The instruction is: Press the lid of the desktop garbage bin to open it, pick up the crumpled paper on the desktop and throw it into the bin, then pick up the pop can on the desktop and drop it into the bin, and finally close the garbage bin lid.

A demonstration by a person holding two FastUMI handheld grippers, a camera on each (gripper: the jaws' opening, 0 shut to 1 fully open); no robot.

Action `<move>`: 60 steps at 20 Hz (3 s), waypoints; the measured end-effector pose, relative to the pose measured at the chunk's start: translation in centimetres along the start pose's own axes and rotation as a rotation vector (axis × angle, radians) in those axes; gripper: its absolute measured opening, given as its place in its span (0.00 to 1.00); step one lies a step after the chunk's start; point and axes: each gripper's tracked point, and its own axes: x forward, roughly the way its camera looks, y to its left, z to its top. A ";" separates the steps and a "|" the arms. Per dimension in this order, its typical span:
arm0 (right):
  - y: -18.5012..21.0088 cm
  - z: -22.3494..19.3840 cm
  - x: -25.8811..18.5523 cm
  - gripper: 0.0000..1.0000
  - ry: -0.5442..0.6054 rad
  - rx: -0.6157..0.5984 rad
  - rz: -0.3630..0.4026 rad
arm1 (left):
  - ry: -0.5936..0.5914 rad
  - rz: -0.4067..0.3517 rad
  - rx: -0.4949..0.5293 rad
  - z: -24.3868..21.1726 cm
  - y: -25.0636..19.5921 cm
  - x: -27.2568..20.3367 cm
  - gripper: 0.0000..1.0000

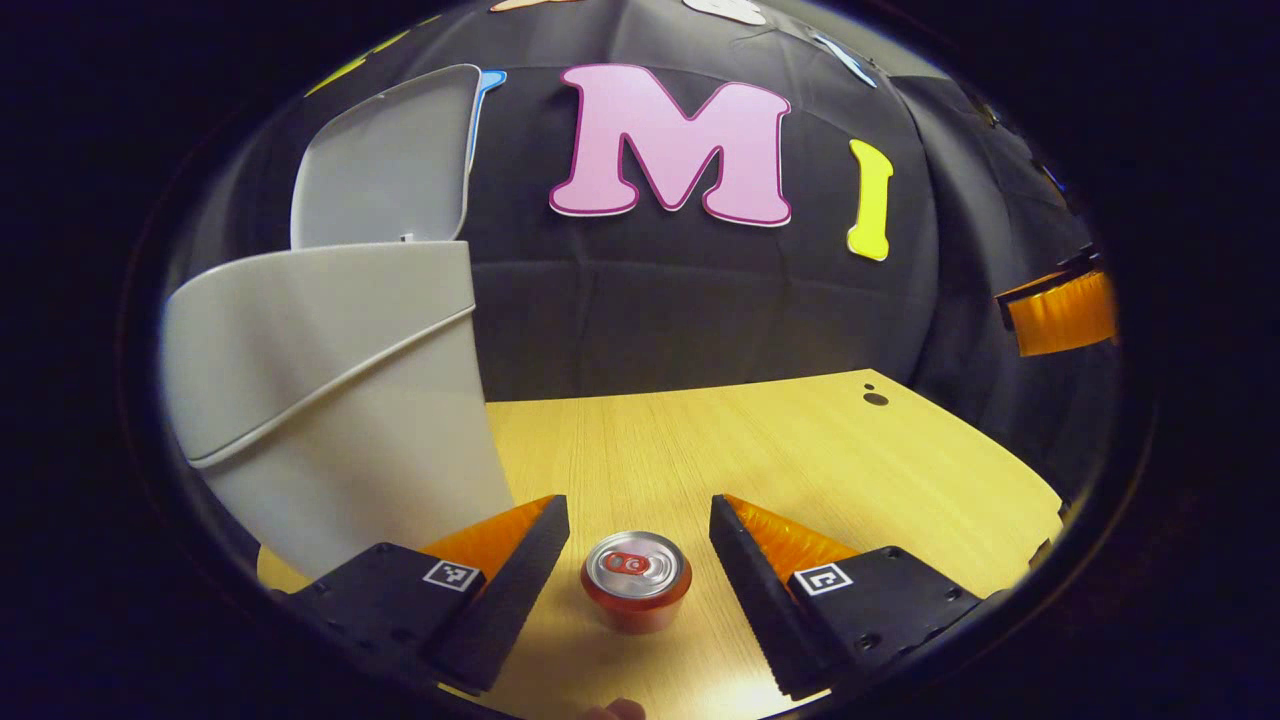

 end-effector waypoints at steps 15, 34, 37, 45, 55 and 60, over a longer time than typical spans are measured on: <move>-2.2 -3.1 0.3 0.98 0.058 0.054 -0.041 | 0.188 -0.032 0.017 -5.6 -1.0 2.1 0.89; -0.3 -1.2 -4.9 0.98 -0.039 0.027 -0.047 | -0.236 0.046 0.078 23.4 6.8 -11.4 0.87; 0.2 -1.3 -5.1 0.98 -0.047 0.039 -0.041 | -0.272 0.143 0.116 25.8 12.1 -11.9 0.87; 0.0 -3.1 -6.2 0.98 -0.022 0.069 -0.056 | -0.174 0.246 0.008 21.3 18.6 -11.7 0.88; -0.7 -3.7 -6.6 0.98 -0.019 0.099 -0.066 | -0.172 0.264 -0.009 22.6 18.7 -11.9 0.99; -1.0 -4.1 -6.9 0.98 -0.019 0.117 -0.065 | -0.259 0.244 -0.103 28.9 19.8 -12.4 0.98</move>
